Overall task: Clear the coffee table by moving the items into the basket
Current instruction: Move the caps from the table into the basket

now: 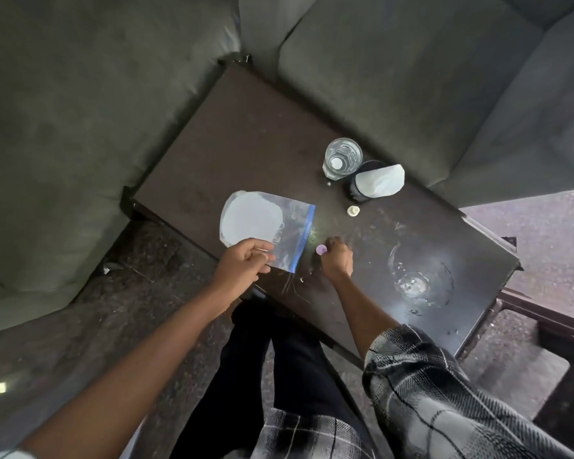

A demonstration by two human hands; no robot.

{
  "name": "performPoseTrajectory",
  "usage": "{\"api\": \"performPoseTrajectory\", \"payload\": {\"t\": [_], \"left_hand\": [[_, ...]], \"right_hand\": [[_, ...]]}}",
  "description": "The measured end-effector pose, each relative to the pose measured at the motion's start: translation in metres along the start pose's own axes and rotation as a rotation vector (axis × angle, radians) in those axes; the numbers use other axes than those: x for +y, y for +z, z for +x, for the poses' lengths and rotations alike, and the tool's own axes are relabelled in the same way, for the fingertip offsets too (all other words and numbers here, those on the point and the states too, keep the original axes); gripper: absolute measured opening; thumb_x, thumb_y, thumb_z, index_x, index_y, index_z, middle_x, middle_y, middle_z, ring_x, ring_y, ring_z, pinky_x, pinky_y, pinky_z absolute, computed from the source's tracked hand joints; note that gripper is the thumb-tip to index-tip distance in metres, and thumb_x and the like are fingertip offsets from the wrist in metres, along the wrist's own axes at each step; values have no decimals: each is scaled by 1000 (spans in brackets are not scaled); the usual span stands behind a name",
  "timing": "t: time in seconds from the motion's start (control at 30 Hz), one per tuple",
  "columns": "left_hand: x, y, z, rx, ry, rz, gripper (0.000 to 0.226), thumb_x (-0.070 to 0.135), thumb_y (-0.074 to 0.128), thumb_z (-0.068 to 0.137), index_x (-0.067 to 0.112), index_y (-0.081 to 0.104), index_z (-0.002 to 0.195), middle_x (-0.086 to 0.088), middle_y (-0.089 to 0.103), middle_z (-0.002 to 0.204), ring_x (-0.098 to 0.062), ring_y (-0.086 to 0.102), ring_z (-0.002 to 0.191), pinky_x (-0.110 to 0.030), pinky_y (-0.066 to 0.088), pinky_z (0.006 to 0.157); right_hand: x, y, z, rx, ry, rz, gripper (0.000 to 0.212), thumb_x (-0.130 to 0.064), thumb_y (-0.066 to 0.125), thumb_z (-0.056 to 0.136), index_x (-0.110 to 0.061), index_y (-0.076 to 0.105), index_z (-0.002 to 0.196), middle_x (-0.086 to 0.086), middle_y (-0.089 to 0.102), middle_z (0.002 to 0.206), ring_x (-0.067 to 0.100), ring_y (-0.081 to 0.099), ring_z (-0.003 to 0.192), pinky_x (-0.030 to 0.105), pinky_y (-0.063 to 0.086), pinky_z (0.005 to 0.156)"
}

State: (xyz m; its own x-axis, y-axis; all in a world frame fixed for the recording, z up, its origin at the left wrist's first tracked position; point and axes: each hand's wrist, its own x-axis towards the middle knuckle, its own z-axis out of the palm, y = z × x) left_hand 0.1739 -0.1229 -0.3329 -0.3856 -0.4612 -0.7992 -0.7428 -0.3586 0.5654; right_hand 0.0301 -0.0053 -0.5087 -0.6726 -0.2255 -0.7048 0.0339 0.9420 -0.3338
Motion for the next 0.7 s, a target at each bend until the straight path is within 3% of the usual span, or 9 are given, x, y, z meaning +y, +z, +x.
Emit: {"api": "performPoseTrajectory", "payload": {"t": [0.07, 0.17, 0.27, 0.37, 0.47, 0.53, 0.6, 0.7], "left_hand": [[5, -1, 2, -12, 11, 6, 19, 11, 46, 94, 21, 60, 102, 1, 67, 102, -16, 64, 90, -28, 48, 78], [7, -1, 3, -18, 20, 4, 20, 10, 46, 94, 20, 61, 103, 0, 68, 104, -18, 64, 94, -29, 48, 82], [6, -1, 5, -16, 11, 7, 19, 10, 48, 94, 20, 61, 104, -2, 68, 107, -19, 64, 94, -32, 48, 85], [5, 0, 9, 9, 5, 35, 24, 6, 50, 92, 17, 60, 110, -3, 65, 113, -20, 63, 97, -29, 49, 79], [8, 4, 14, -13, 42, 88, 50, 1, 53, 89, 21, 48, 133, 7, 50, 127, -16, 60, 96, -35, 52, 89], [12, 9, 16, -33, 108, 127, 57, 2, 59, 87, 20, 43, 139, 8, 48, 123, -16, 59, 99, -37, 50, 95], [15, 13, 18, 17, 203, 155, 48, 8, 66, 84, 13, 54, 130, 4, 59, 109, -21, 63, 101, -39, 52, 92], [17, 13, 18, 124, 267, 178, 28, 15, 68, 84, 8, 69, 111, -3, 70, 93, -24, 68, 88, -44, 56, 82]], "right_hand": [[3, 4, -1, -73, -34, -10, 32, -6, 50, 79, -16, 60, 108, 11, 47, 114, 32, 57, 92, 30, 41, 72], [2, 13, 2, -69, -1, 0, 20, -1, 46, 76, -16, 58, 74, 9, 51, 104, 26, 53, 74, 27, 42, 64], [-8, 14, 3, 43, 62, 111, 16, -4, 48, 79, -5, 60, 69, 18, 65, 97, 28, 56, 71, 28, 42, 66], [-38, -6, -19, 43, -23, 237, 12, -3, 56, 77, 0, 67, 80, 16, 69, 83, 30, 63, 73, 31, 50, 66], [-71, -34, -56, -123, -133, 429, 15, 1, 60, 76, -1, 64, 90, 12, 65, 79, 23, 63, 62, 31, 54, 62], [-83, -51, -82, -269, -181, 555, 17, 6, 59, 77, -2, 59, 91, 9, 63, 72, 14, 61, 49, 23, 53, 52], [-88, -63, -97, -397, -210, 660, 17, 9, 59, 78, -2, 56, 91, 7, 62, 68, 9, 59, 47, 22, 52, 52], [-87, -77, -95, -556, -163, 713, 19, -2, 66, 80, -3, 59, 98, 9, 67, 76, 13, 63, 56, 26, 54, 58]]}}
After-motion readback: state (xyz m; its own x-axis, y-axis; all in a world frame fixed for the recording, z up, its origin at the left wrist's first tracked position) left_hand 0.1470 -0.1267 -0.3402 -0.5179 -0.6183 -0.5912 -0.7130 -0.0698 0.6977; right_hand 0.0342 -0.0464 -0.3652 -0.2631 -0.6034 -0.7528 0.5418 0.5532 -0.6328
